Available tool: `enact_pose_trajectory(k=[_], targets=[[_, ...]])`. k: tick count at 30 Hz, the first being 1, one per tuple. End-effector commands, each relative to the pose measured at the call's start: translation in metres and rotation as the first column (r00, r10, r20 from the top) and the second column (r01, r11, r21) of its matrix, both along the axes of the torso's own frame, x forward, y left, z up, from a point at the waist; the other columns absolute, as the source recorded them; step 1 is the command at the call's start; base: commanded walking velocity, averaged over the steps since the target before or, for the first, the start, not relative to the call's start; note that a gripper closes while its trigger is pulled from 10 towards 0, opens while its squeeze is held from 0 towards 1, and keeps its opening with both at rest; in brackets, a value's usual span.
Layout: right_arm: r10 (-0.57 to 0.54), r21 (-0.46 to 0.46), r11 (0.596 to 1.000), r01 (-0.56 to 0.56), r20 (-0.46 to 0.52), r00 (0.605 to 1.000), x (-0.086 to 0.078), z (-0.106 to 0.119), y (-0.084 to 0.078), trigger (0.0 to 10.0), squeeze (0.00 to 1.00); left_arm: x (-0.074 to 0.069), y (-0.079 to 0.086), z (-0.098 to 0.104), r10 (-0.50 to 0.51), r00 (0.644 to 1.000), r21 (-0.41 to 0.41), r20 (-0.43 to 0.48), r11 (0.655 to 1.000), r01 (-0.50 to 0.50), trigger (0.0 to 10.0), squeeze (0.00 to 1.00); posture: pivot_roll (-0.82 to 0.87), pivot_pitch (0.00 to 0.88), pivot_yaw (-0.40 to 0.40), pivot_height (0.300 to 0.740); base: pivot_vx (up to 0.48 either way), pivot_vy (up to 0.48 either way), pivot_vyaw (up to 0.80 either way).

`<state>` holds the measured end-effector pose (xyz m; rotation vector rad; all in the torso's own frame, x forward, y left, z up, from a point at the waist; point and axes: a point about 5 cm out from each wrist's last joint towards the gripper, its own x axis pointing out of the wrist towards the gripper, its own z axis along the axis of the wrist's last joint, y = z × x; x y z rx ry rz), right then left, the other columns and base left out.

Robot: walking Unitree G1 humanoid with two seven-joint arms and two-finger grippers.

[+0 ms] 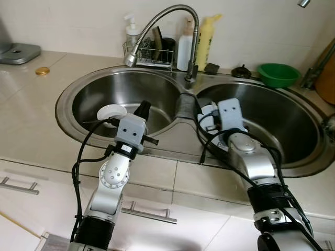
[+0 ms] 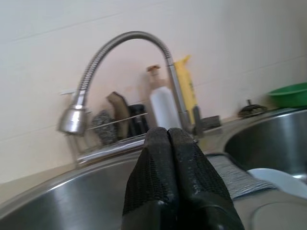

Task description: Kitchen organization

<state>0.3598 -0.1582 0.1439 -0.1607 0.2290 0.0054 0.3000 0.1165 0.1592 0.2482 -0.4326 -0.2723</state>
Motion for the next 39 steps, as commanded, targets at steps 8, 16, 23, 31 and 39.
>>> enact_pose_trajectory(k=[8, 16, 23, 31, 39], targets=[[-0.033, 0.059, 0.998, 0.034, -0.016, 0.999, 0.002, 0.004, -0.005, 10.0, 1.0, -0.002, -0.003, 0.0, -0.007, 1.0, 0.006, -0.006, 1.0, 0.007, 10.0, 0.0, -0.06, 0.0, -0.037, 0.74, 0.0, 0.0, 0.0], [0.01, 0.147, 0.988, -0.042, 0.212, 0.977, -0.003, 0.034, 0.01, 10.0, 1.0, -0.002, -0.003, 0.0, -0.016, 1.0, -0.018, -0.016, 1.0, 0.015, 10.0, 0.0, -0.06, 0.0, -0.037, 0.74, 0.0, 0.0, 0.0], [0.062, 0.112, 0.987, -0.113, 0.379, 0.923, -0.02, 0.054, 0.022, 10.0, 0.0, -0.001, -0.003, 0.0, -0.018, 1.0, -0.024, -0.024, 1.0, 0.017, 10.0, 0.0, -0.06, 0.0, -0.038, 0.74, 0.0, 0.076, 0.0], [0.07, 0.099, 0.988, -0.117, 0.389, 0.919, -0.03, 0.047, 0.024, 10.0, 0.0, -0.001, -0.004, 0.001, -0.03, 0.999, -0.021, -0.019, 0.999, 0.03, 10.0, 0.0, -0.06, 0.0, -0.032, 0.74, 0.0, 0.479, 0.0], [0.093, 0.065, 0.989, -0.132, 0.42, 0.903, -0.037, 0.049, 0.028, 10.0, 0.0, -0.002, -0.004, 0.002, -0.036, 0.999, -0.018, -0.012, 0.999, 0.036, 10.0, 0.0, -0.06, 0.0, -0.033, 0.74, 0.0, 0.48, 0.0]])
